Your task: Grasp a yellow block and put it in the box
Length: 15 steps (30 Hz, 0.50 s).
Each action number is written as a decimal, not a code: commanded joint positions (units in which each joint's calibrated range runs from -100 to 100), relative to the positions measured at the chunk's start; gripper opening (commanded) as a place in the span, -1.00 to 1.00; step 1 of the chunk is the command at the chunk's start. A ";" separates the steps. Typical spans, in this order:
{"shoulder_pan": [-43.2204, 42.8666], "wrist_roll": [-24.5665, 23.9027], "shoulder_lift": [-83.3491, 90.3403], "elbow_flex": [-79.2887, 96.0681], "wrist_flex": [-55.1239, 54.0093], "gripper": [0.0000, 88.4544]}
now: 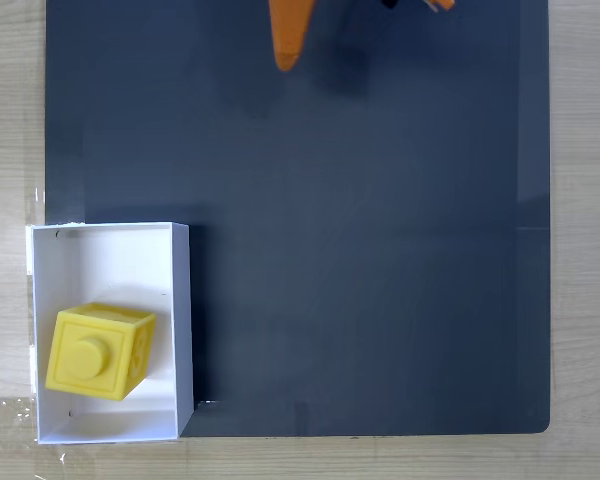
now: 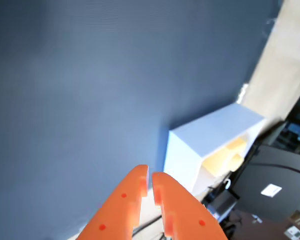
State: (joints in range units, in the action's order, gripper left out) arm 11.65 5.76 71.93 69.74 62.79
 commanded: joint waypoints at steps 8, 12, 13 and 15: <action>-5.17 -0.25 27.22 21.67 11.56 -0.97; -5.25 -0.20 26.96 22.12 11.30 -0.97; -5.09 -0.20 26.96 22.12 11.30 -0.97; -5.17 -0.04 26.96 22.12 11.21 -0.97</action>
State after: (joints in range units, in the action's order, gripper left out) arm 6.79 5.60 98.74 91.87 73.60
